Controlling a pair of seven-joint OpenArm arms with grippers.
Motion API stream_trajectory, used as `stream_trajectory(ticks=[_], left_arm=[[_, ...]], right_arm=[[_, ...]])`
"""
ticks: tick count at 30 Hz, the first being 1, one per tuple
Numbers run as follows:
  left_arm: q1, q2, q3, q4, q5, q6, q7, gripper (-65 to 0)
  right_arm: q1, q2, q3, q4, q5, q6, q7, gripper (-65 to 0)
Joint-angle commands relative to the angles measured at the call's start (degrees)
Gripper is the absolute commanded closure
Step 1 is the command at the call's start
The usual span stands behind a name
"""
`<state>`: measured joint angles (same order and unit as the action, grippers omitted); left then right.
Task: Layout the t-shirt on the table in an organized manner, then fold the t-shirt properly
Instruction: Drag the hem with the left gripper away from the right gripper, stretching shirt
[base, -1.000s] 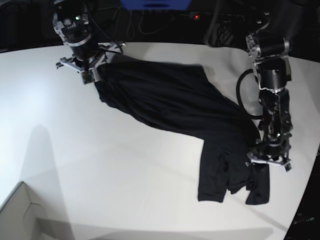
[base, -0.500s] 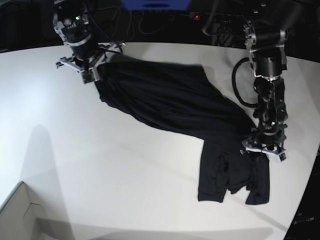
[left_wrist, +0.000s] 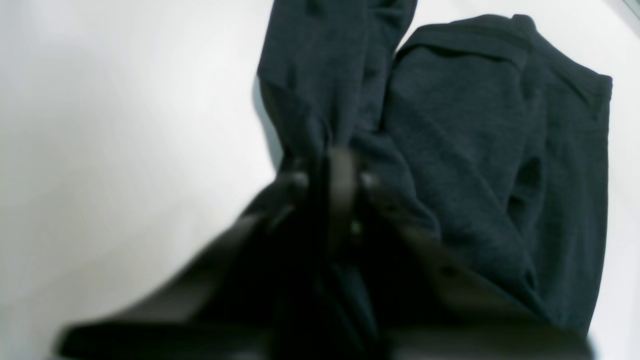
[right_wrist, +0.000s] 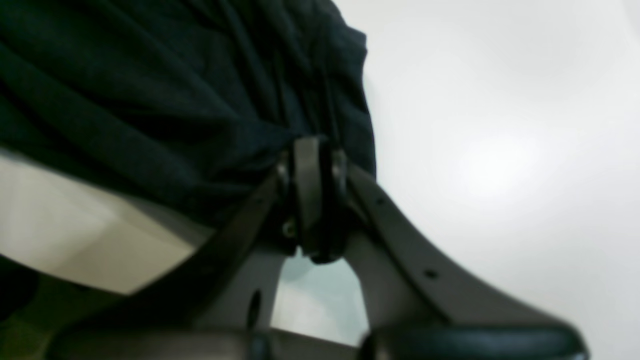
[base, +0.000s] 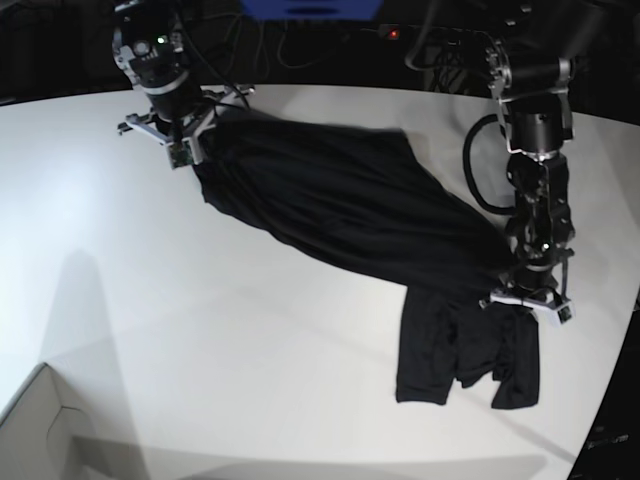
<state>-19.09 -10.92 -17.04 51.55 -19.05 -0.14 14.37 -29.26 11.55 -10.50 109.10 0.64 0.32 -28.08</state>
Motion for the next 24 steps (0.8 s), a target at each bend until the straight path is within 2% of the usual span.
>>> stream_trajectory(ticks=[1,2,4,9,15,20,24], left_arm=[[-1.7,-0.6,-0.1,1.4,-0.2,0.1,-1.2,-0.7],[-1.7,-0.6,-0.1,2.3,-0.2,0.2,-1.2,-2.3],[-1.3,-0.5,-0.1,5.6,-0.2,0.3,-0.9,0.0],[1.3,0.0,-0.1,20.3,-0.2,0.4,-0.7,-0.4],[-0.3,1.6,0.6,31.7,-0.2,0.4,-0.7,-0.4],[-5.7,3.2,4.8,32.6,-0.1,0.4,-0.7,-0.4],[-11.3,6.3,8.6,28.2,0.4,0.4,-0.7,-0.4]], right_arm=[[0.1,0.3,0.2,0.8,-0.1,0.0,1.2,0.0],[0.2,0.3,0.2,0.8,-0.1,0.0,1.2,0.0],[0.2,0.3,0.2,0.8,-0.1,0.0,1.2,0.0],[0.2,0.3,0.2,0.8,-0.1,0.0,1.2,0.0],[0.2,0.4,0.3,0.8,-0.1,0.0,1.2,0.0],[0.0,0.5,0.3,0.7,-0.1,0.0,1.2,0.0],[-0.2,0.5,0.3,0.7,-0.2,0.0,1.2,0.0]])
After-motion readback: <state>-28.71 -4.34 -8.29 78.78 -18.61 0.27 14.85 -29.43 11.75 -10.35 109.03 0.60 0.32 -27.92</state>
